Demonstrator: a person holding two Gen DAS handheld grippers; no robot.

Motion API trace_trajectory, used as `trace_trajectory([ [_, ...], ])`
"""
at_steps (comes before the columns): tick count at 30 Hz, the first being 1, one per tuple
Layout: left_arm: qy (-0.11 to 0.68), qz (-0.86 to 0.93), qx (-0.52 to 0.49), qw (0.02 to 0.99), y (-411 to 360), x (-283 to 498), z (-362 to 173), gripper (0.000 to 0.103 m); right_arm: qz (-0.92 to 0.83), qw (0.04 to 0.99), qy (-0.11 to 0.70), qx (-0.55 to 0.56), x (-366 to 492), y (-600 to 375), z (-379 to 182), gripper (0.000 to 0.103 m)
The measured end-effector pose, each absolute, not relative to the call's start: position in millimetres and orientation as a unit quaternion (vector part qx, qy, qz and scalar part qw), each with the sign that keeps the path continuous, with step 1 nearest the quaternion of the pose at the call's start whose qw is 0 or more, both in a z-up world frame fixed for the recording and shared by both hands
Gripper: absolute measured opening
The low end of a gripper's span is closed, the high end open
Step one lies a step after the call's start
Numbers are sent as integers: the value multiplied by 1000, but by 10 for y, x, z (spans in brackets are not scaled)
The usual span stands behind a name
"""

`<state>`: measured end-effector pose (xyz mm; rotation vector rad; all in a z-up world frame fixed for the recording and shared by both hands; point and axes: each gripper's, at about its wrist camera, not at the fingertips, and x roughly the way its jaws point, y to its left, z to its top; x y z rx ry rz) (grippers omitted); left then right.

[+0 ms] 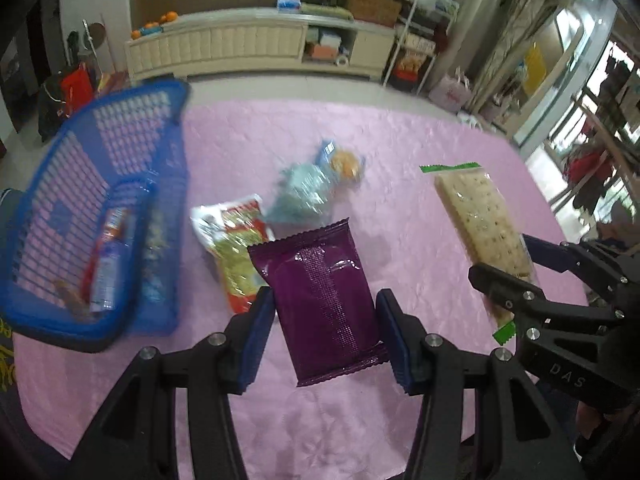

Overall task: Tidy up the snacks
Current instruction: 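Carry the purple bag and cracker pack over the basket and release them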

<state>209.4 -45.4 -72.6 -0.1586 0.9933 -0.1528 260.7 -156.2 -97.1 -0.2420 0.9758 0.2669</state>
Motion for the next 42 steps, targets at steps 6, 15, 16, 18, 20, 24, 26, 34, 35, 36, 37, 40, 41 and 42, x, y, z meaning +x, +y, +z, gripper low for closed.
trace_trajectory([
  [6, 447, -66, -81, 889, -72, 1925, -476, 49, 160, 874, 448, -102, 2534, -1269, -711, 59],
  [15, 437, -31, -74, 896, 595, 1841, -291, 49, 208, 868, 438, -110, 2613, -633, -595, 59],
  [16, 438, -30, -72, 896, 641, 1829, -283, 49, 213, 867, 436, -111, 2632, -560, -589, 59],
  [18, 438, -18, -67, 896, 801, 1853, -264, 50, 225, 865, 434, -114, 2676, -399, -595, 59],
  [20, 438, -9, -66, 897, 945, 1889, -235, 49, 235, 861, 436, -116, 2732, -254, -610, 59],
  [24, 440, 6, -66, 896, 1160, 2021, -243, 49, 250, 855, 439, -118, 2868, -8, -640, 59],
  [26, 444, 11, -62, 894, 1246, 2113, -279, 50, 254, 854, 438, -119, 2943, 83, -658, 59],
  [34, 462, 7, -40, 886, 1332, 2390, -531, 50, 263, 845, 450, -119, 3107, 305, -784, 59],
  [35, 462, 5, -35, 886, 1322, 2401, -554, 50, 263, 843, 453, -121, 3116, 302, -811, 59],
  [36, 460, 7, -28, 888, 1314, 2402, -560, 50, 262, 842, 454, -123, 3116, 316, -824, 59],
  [37, 455, 15, -11, 890, 1291, 2408, -574, 50, 262, 842, 455, -126, 3116, 312, -833, 59],
  [40, 445, 28, 9, 895, 1292, 2420, -564, 63, 255, 845, 452, -130, 3114, 271, -825, 59],
  [41, 444, 34, 8, 895, 1295, 2415, -547, 67, 252, 846, 452, -129, 3108, 246, -819, 59],
  [42, 443, 36, 3, 896, 1314, 2408, -536, 72, 251, 846, 453, -127, 3124, 242, -808, 59],
])
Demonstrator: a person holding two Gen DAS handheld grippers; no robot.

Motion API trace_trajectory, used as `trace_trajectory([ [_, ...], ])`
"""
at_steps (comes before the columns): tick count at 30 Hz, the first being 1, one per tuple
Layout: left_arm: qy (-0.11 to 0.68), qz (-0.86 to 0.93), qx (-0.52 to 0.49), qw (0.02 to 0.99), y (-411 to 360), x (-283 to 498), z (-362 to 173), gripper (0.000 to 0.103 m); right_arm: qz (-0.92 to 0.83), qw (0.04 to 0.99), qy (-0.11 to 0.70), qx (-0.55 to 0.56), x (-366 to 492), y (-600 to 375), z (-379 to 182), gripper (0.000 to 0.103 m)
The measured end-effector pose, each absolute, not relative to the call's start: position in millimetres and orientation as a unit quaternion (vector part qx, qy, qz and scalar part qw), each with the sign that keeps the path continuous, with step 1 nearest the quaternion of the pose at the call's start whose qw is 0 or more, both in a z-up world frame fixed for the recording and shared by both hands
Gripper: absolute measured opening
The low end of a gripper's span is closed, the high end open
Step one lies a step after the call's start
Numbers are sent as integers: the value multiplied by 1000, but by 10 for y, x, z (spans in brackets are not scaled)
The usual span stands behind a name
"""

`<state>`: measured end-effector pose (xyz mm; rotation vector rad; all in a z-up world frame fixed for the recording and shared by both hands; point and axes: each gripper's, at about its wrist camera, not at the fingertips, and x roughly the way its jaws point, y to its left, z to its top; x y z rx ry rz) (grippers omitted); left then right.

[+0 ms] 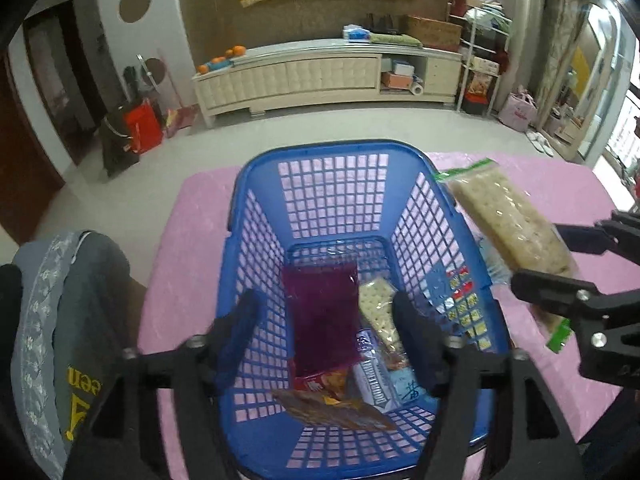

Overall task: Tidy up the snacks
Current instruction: 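Carry the purple bag and cracker pack over the basket and release them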

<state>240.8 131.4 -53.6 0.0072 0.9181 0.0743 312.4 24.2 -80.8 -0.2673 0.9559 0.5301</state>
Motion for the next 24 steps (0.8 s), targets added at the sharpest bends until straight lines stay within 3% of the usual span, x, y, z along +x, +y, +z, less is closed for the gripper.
trace_trajectory([
  [24, 415, 49, -74, 906, 1992, 1795, -125, 76, 289, 842, 436, -129, 2915, 766, -541, 59],
])
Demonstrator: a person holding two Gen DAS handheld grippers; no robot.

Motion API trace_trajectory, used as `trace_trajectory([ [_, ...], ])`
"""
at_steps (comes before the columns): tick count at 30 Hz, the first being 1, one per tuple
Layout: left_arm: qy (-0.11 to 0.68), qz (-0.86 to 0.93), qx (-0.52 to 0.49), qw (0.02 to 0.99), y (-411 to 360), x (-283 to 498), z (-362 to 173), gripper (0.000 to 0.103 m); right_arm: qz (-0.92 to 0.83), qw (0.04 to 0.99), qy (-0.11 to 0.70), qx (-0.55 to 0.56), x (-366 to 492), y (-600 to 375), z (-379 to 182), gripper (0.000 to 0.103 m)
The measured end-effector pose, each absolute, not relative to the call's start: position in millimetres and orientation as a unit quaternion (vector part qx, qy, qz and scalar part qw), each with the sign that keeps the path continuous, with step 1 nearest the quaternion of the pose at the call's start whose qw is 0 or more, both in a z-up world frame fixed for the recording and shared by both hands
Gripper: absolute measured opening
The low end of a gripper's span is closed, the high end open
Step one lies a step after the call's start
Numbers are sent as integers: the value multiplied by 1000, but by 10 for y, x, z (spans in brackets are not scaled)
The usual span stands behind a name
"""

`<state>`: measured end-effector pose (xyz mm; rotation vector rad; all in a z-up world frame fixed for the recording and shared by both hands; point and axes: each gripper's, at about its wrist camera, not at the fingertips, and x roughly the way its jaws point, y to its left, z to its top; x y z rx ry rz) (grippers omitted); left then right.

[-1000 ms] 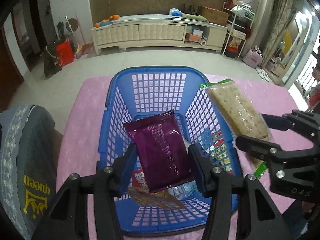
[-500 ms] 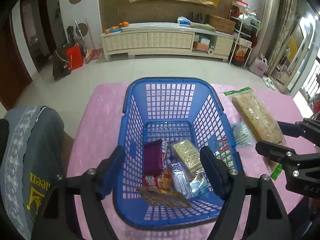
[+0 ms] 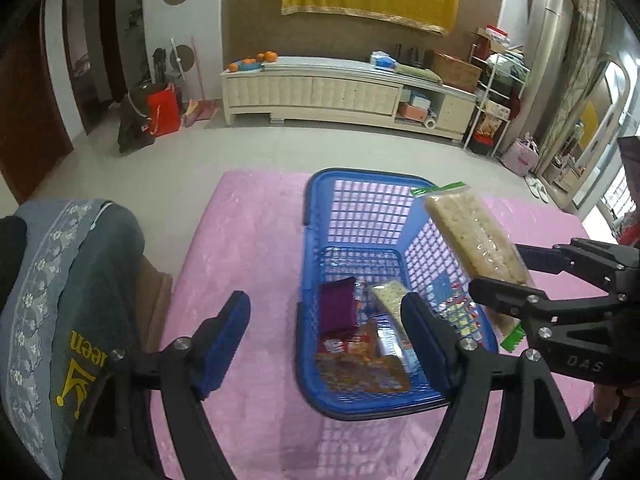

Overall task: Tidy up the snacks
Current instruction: 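Carry the purple bag and cracker pack over the basket and release them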

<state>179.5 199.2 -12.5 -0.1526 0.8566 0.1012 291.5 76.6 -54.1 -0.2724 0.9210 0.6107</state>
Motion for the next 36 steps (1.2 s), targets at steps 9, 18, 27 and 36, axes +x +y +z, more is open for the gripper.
trace_trajectory([
  [9, 425, 57, -104, 897, 2291, 1790, -273, 76, 288, 820, 483, -112, 3136, 1127, -773, 59],
  [18, 431, 57, -115, 893, 2414, 1823, -381, 76, 277, 810, 500, -129, 3250, 1334, -995, 59],
  [27, 435, 61, -120, 891, 2415, 1730, -356, 76, 282, 807, 495, -158, 3218, 1382, -1061, 66],
  [36, 420, 48, -109, 900, 2155, 1661, -119, 76, 291, 826, 463, -135, 3025, 1000, -653, 71],
])
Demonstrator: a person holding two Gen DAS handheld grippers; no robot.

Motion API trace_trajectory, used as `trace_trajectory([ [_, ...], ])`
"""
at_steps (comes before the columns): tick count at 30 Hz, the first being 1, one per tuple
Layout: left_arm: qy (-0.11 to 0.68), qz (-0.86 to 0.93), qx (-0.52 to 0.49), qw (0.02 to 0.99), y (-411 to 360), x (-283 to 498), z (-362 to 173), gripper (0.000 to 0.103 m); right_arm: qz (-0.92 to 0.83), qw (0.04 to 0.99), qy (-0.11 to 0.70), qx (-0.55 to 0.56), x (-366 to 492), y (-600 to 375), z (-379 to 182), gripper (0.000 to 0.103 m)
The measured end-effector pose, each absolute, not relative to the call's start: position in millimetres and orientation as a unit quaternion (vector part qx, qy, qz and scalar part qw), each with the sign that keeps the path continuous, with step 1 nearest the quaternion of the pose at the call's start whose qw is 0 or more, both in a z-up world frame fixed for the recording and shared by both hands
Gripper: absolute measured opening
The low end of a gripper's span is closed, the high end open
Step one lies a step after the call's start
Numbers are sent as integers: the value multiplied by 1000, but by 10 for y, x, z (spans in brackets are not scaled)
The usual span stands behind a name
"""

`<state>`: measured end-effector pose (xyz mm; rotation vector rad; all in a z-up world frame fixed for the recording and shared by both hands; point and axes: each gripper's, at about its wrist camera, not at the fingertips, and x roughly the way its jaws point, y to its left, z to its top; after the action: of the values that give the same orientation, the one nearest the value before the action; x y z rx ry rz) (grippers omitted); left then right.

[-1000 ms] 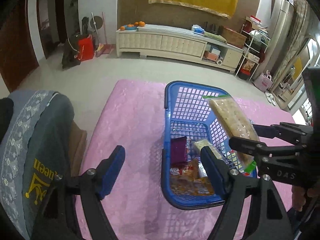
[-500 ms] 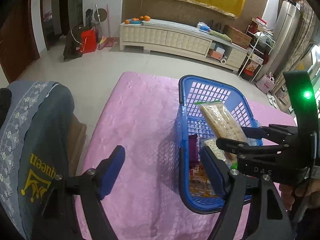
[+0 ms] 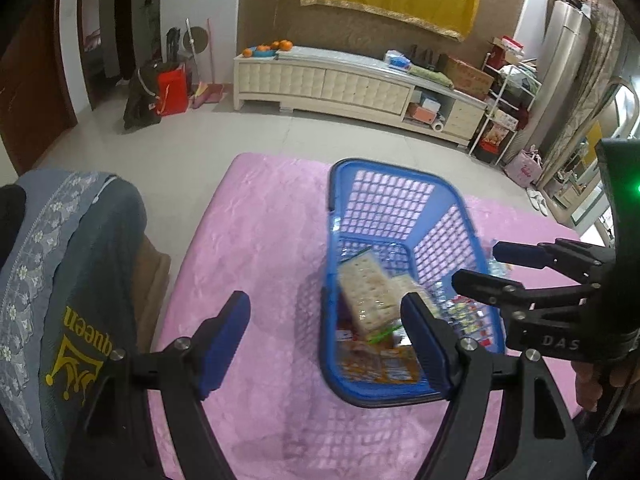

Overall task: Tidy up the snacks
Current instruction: 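Carry the purple bag and cracker pack over the basket and release them, then move both tools back toward the remaining snacks on the pink bed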

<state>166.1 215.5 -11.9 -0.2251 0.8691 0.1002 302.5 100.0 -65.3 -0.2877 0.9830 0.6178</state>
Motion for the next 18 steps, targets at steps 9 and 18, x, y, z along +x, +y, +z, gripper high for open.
trace_trajectory([
  [9, 399, 18, -89, 912, 1618, 1599, 221, 76, 284, 846, 436, -113, 2783, 386, -356, 71],
  [18, 397, -17, -51, 916, 889, 1680, 355, 76, 260, 870, 405, -103, 2615, -264, -130, 71],
])
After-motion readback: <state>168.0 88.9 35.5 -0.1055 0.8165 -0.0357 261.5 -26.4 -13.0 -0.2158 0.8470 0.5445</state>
